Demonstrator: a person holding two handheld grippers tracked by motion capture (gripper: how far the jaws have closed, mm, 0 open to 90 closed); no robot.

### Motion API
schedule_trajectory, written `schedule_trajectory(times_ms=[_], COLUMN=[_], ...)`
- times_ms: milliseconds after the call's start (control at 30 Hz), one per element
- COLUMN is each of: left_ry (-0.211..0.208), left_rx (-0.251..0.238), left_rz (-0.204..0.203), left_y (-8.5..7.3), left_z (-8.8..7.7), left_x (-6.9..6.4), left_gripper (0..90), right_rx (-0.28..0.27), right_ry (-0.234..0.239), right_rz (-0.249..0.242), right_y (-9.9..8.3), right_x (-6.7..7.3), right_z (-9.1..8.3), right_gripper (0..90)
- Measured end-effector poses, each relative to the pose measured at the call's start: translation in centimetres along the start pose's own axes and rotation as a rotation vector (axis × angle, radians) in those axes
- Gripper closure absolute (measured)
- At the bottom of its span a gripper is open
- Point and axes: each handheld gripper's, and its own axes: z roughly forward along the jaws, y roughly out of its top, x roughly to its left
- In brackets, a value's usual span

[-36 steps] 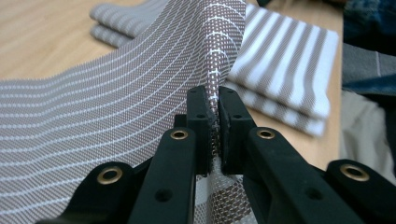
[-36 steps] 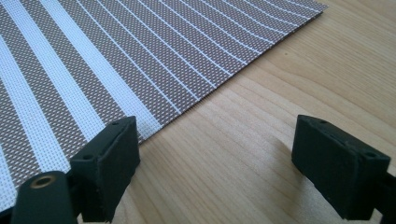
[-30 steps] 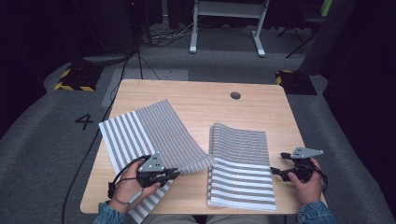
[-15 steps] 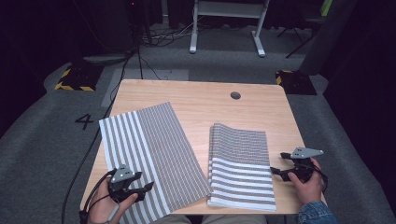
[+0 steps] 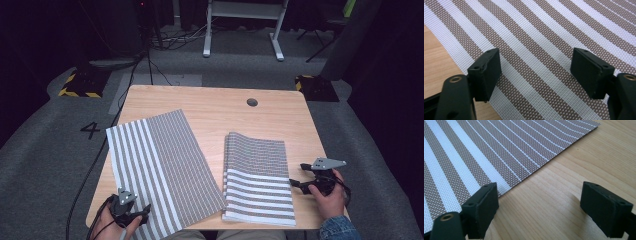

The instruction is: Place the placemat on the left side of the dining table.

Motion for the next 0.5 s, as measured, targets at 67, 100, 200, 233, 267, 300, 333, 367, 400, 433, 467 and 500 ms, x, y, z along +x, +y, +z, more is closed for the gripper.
schedule_trajectory(times_ms=[67,100,200,233,267,300,333,367,400,433,467,500], left_ry=[0.006,0.012,0.009,0.011,0.01,0.01,0.013,0.013,0.012,0.006,0.009,0.006], left_rx=[0.006,0.013,0.018,0.035,0.045,0.045,0.054,0.054,0.049,0.053,0.053,0.053], left_rz=[-0.007,-0.008,-0.023,-0.025,-0.031,-0.031,-0.028,-0.028,-0.028,-0.021,-0.021,-0.012], left_y=[0.0,0.1,0.2,0.5,0.6,0.6,0.9,0.9,1.0,1.1,1.3,1.4], left_z=[0.0,0.0,0.1,0.1,0.1,0.1,0.2,0.2,0.3,0.4,0.5,0.5], left_x=[-0.1,-0.1,-0.1,0.0,-0.1,-0.1,-0.1,-0.1,-0.1,-0.1,-0.1,-0.1], left_gripper=[23.6,22.7,21.8,21.9,22.0,22.3,22.4,22.6,22.7,22.7,23.1,25.9], right_rx=[0.001,0.001,0.0,-0.004,0.002,0.001,-0.004,-0.004,-0.003,-0.003,-0.003,-0.003], right_ry=[-0.001,0.0,0.0,0.0,0.0,0.0,0.0,0.0,0.0,0.0,-0.001,-0.001], right_rz=[0.0,-0.001,0.0,0.002,0.0,-0.001,0.001,0.001,0.0,0.0,-0.001,-0.001], right_y=[0.0,0.0,0.0,0.0,0.0,0.0,0.0,0.0,0.0,0.0,0.0,0.0], right_x=[0.0,0.0,0.0,0.0,0.0,0.0,0.0,0.0,0.0,0.0,0.0,0.0], right_z=[0.0,0.0,0.0,0.0,0.0,0.0,0.0,0.0,0.0,0.0,0.0,0.0], right_gripper=[15.2,15.2,15.2,15.2,15.2,15.2,15.2,15.2,15.2,15.2,15.2,15.2])
